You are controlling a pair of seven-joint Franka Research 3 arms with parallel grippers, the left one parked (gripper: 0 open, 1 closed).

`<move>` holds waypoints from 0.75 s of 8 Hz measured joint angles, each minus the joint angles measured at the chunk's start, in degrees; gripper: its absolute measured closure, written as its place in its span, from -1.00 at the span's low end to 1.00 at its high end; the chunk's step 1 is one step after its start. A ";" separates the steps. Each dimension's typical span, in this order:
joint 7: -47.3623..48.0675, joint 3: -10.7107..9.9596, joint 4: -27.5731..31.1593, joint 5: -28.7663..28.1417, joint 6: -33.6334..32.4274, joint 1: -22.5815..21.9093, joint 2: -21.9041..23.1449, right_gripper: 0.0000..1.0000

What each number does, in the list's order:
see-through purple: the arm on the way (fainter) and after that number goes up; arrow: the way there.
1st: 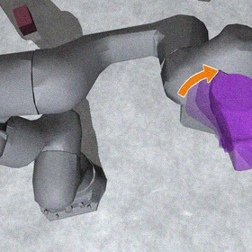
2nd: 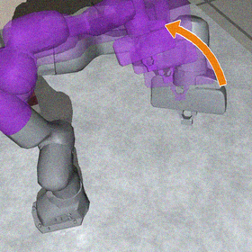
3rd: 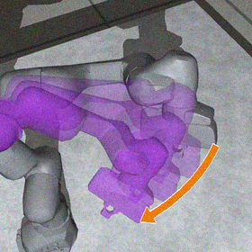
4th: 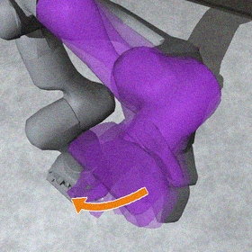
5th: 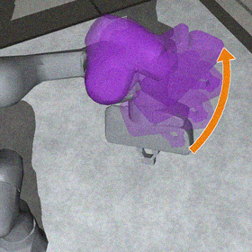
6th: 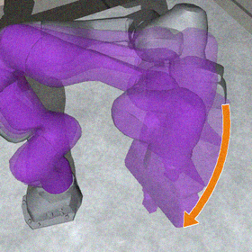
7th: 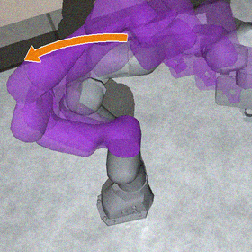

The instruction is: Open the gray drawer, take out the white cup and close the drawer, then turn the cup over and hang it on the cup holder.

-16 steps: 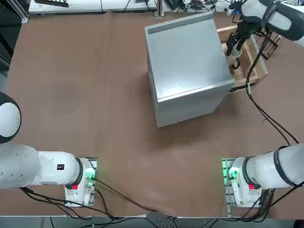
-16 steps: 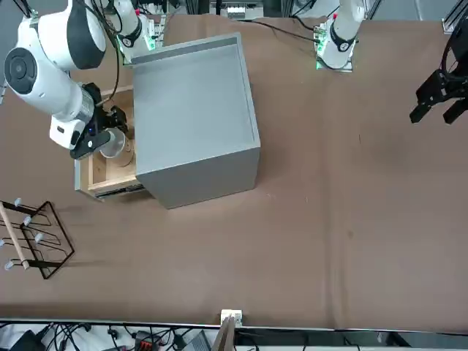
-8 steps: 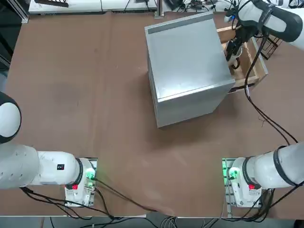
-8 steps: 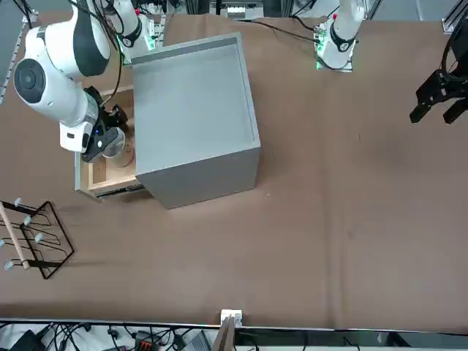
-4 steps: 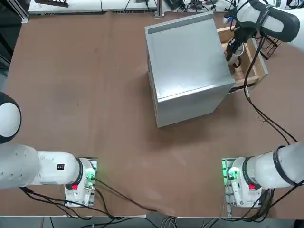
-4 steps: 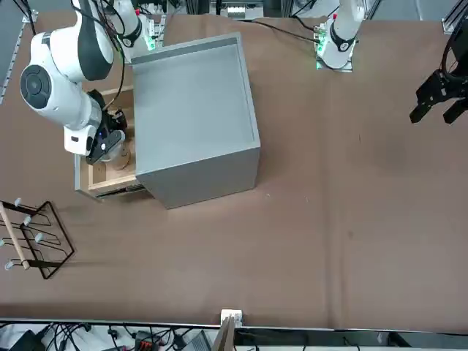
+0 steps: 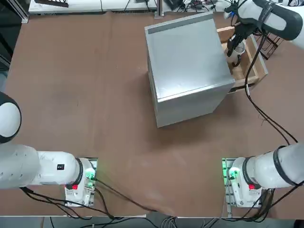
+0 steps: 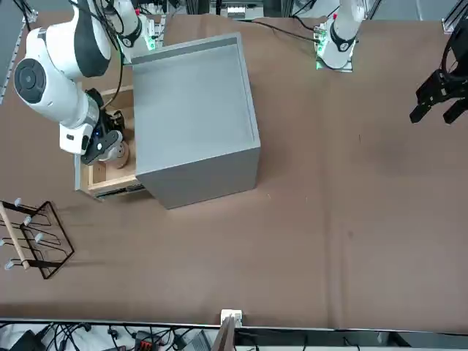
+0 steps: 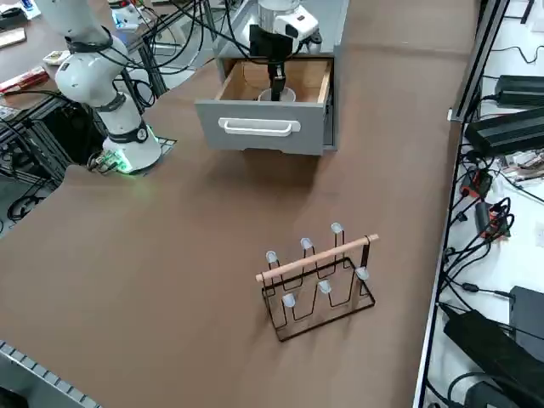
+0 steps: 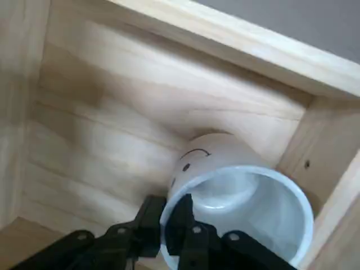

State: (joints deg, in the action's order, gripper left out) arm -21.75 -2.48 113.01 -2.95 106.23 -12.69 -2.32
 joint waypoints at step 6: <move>5.80 0.22 -15.67 -0.25 -18.50 -0.63 0.84 0.88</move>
State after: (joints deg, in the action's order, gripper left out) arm -15.95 -2.26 97.33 -3.20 87.73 -13.32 -1.48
